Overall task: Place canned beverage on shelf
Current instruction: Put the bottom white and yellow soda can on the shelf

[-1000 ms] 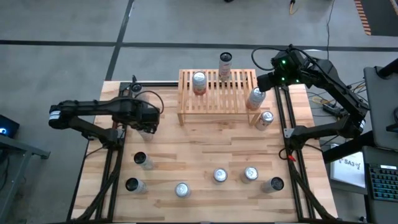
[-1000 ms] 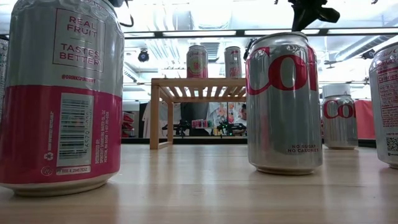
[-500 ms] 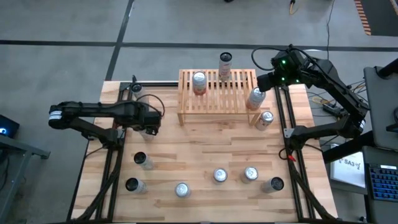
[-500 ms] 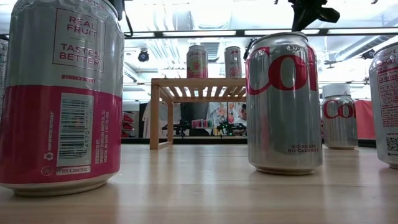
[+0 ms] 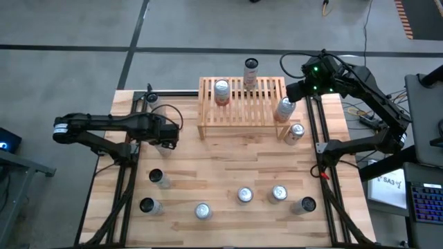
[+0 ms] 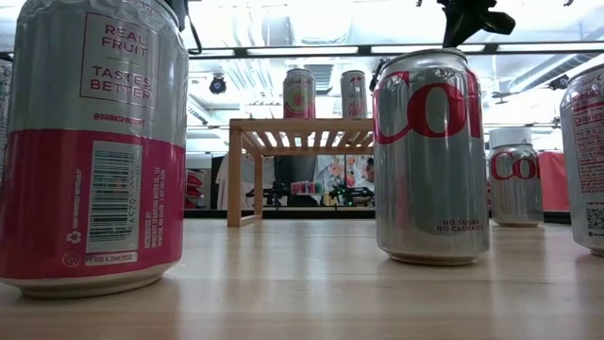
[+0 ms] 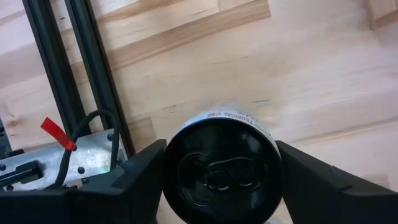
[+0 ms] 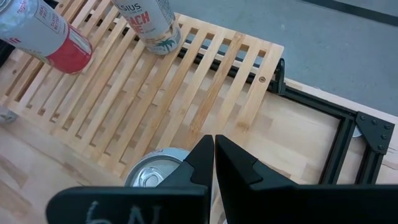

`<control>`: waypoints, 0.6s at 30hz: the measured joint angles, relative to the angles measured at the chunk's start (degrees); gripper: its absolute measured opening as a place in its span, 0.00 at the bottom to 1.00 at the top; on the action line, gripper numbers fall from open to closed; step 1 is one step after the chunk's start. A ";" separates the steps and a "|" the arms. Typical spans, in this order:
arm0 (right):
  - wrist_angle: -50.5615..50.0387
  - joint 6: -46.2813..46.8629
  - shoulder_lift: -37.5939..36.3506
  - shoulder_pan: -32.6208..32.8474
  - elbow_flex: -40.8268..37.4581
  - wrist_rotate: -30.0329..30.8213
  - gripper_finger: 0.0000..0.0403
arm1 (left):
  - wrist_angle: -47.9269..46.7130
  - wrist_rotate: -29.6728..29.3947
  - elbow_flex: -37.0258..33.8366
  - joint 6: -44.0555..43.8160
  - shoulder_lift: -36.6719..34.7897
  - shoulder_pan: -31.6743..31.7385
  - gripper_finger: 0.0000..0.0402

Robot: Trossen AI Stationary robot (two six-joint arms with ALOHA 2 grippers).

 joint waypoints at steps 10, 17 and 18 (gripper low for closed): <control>0.01 -0.02 0.00 -0.01 0.00 0.00 0.02 | -5.04 0.81 10.83 1.59 0.30 0.02 0.61; 0.02 -0.02 0.00 -0.01 0.00 0.00 0.02 | -6.58 -1.69 26.12 4.65 0.25 0.00 0.61; 0.02 -0.02 0.00 -0.01 0.00 0.00 0.02 | -6.55 -3.14 28.30 5.32 0.25 -0.02 0.61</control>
